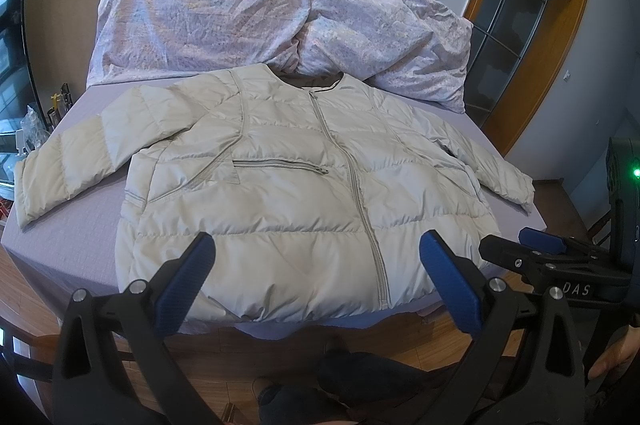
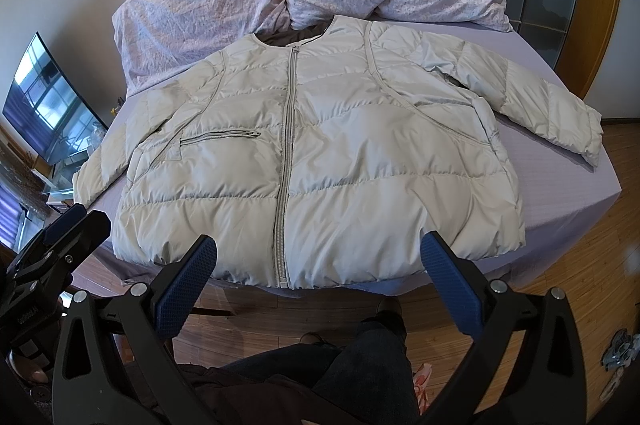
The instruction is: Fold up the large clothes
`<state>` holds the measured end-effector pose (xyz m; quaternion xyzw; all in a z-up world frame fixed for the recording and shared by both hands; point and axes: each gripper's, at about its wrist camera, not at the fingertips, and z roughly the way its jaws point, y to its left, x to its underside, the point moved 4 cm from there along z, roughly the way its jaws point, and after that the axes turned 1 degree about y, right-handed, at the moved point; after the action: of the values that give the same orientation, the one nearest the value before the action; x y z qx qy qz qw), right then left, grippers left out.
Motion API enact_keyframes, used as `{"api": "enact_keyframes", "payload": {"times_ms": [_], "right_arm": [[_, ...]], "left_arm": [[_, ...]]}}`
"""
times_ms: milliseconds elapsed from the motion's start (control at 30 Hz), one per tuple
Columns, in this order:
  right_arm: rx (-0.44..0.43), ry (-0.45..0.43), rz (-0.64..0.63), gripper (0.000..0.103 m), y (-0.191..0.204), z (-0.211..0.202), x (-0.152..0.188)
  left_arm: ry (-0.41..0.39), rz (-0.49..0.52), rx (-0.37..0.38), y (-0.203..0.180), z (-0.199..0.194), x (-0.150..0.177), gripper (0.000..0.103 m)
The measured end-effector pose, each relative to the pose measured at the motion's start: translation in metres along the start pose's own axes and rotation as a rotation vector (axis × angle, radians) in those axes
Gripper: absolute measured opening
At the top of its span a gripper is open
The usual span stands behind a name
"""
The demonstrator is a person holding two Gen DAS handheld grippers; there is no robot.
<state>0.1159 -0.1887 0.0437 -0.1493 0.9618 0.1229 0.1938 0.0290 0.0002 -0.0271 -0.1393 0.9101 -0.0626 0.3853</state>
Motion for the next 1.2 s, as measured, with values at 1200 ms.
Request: {"api": "enact_keyframes", "payload": {"times_ms": [1200], "right_arm": [[0.005, -0.039, 0.311, 0.102, -0.12, 0.078, -0.092]], "left_arm": [[0.119, -0.027, -0.108, 0.01, 0.098, -0.059, 0.101]]}}
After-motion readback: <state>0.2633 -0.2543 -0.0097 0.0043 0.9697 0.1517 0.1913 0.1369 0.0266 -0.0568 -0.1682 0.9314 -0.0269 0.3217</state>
